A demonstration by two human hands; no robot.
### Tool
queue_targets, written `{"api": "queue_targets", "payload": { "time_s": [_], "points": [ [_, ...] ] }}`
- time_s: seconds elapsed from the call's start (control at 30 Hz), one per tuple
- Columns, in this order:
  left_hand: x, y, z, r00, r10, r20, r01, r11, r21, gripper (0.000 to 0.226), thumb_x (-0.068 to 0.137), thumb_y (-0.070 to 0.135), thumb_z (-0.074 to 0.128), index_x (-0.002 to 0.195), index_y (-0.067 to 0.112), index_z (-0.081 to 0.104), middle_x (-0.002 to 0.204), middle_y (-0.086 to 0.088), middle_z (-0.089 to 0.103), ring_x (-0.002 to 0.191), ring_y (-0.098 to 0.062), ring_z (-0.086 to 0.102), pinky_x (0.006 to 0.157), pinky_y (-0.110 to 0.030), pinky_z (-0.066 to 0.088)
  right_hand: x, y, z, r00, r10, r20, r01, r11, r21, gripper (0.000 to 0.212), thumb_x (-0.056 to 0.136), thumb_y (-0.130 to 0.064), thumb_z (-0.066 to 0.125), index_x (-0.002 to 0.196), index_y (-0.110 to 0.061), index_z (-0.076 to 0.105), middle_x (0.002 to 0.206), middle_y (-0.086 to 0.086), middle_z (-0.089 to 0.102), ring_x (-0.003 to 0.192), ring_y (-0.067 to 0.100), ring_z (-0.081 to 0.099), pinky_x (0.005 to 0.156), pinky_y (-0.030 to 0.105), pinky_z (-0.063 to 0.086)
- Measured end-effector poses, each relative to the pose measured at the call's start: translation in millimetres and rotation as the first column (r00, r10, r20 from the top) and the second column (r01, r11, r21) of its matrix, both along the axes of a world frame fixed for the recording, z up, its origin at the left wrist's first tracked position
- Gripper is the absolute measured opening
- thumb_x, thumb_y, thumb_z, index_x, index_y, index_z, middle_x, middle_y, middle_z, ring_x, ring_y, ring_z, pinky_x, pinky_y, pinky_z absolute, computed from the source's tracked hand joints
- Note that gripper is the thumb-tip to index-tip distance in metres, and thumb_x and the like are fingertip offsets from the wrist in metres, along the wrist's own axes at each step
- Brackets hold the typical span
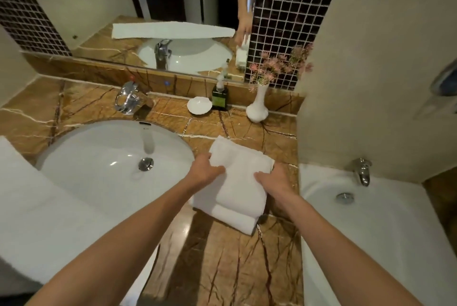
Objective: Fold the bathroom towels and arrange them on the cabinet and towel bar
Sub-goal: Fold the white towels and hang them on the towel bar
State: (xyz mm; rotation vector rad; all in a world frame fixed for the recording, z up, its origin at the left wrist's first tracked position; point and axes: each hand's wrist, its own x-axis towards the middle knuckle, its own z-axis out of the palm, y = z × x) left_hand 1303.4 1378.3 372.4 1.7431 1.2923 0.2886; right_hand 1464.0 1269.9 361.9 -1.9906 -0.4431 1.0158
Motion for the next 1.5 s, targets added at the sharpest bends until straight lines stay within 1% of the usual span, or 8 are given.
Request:
{"api": "queue_targets", "payload": {
  "time_s": [0.13,0.4,0.5,0.73,0.93,1.03,1.3,1.5],
  "points": [
    [-0.7,0.5,14.3,0.996,-0.079,0.044,0.081,0.995,-0.052,0.037,0.076,0.005,0.062,0.112,0.013,0.059,0.106,-0.006,0.061,0.096,-0.023,0.059,0.065,-0.028,0.049,0.8,1.4,11.5,0.992,-0.055,-0.114,0.058,0.998,0.027,0.024,0.078,0.002,0.055,0.100,-0.008,0.058,0.082,0.002,0.062,0.070,0.014,0.059,0.042,0.017,0.042],
    [-51.0,-27.2,26.4,0.878,-0.474,0.064,0.474,0.880,0.028,0.021,0.058,0.017,0.056,0.076,0.028,0.057,0.078,0.011,0.059,0.078,-0.008,0.054,0.065,-0.026,0.041,-11.4,-29.6,17.3,0.976,-0.134,-0.173,0.159,0.978,0.136,0.029,0.064,0.009,0.045,0.083,-0.011,0.056,0.088,0.011,0.057,0.078,0.024,0.051,0.062,0.030,0.040],
    [-73.4,-32.6,19.1,0.840,-0.541,0.034,0.534,0.836,0.124,0.024,0.066,0.013,0.062,0.089,0.021,0.060,0.108,-0.021,0.061,0.097,-0.021,0.054,0.078,-0.028,0.038,-20.1,-42.0,14.8,0.945,-0.190,-0.266,0.245,0.950,0.193,0.014,0.076,-0.002,0.043,0.077,-0.007,0.055,0.073,0.007,0.056,0.068,0.020,0.050,0.059,0.030,0.041],
    [-105.7,-31.5,6.6,0.729,-0.678,-0.095,0.684,0.727,0.062,0.030,0.078,0.010,0.071,0.101,0.024,0.057,0.151,-0.016,0.019,0.144,-0.026,0.016,0.112,-0.033,0.023,-42.1,-40.5,8.7,0.976,-0.095,-0.198,0.123,0.983,0.133,0.015,0.088,-0.005,0.053,0.077,-0.001,0.061,0.071,0.014,0.065,0.061,0.019,0.057,0.056,0.025,0.047],
    [-103.9,-36.8,-6.1,0.818,-0.562,-0.123,0.566,0.824,-0.002,0.041,0.082,0.003,0.057,0.119,0.021,0.062,0.149,-0.014,0.023,0.142,-0.025,0.022,0.108,-0.022,0.027,-56.2,-37.4,-9.0,0.965,0.098,0.243,-0.085,0.994,-0.061,0.006,0.086,-0.017,0.062,0.091,-0.014,0.063,0.095,0.001,0.062,0.089,0.018,0.058,0.065,0.023,0.042],
    [-103.7,-37.6,-8.3,0.882,-0.471,-0.026,0.468,0.880,-0.083,0.043,0.079,-0.002,0.052,0.117,0.012,0.065,0.127,-0.013,0.050,0.122,-0.026,0.048,0.102,-0.029,0.040,-61.0,-38.1,-16.7,0.913,0.186,0.363,-0.137,0.978,-0.156,0.043,0.083,-0.026,0.068,0.121,-0.012,0.052,0.121,0.007,0.046,0.108,0.021,0.049,0.087,0.027,0.041],
    [-72.0,-18.3,-6.6,0.992,0.087,0.090,-0.054,0.946,-0.321,0.050,0.089,0.018,0.060,0.136,0.010,0.046,0.137,-0.013,0.049,0.108,-0.028,0.055,0.077,-0.031,0.045,-61.7,-33.4,-19.5,0.948,0.125,0.294,-0.076,0.982,-0.172,0.079,0.084,-0.033,0.068,0.147,-0.014,0.025,0.144,0.010,0.030,0.131,0.029,0.034,0.102,0.035,0.035],
    [-30.6,-3.5,-0.6,0.994,0.086,0.074,-0.054,0.932,-0.357,0.063,0.085,0.040,0.066,0.134,0.004,0.048,0.125,-0.008,0.059,0.094,-0.022,0.063,0.077,-0.034,0.055,-45.6,-29.0,-18.5,0.966,0.093,0.240,-0.056,0.986,-0.154,0.070,0.083,-0.031,0.070,0.138,-0.005,0.035,0.136,0.013,0.045,0.123,0.030,0.047,0.100,0.040,0.043]
  ]
}}
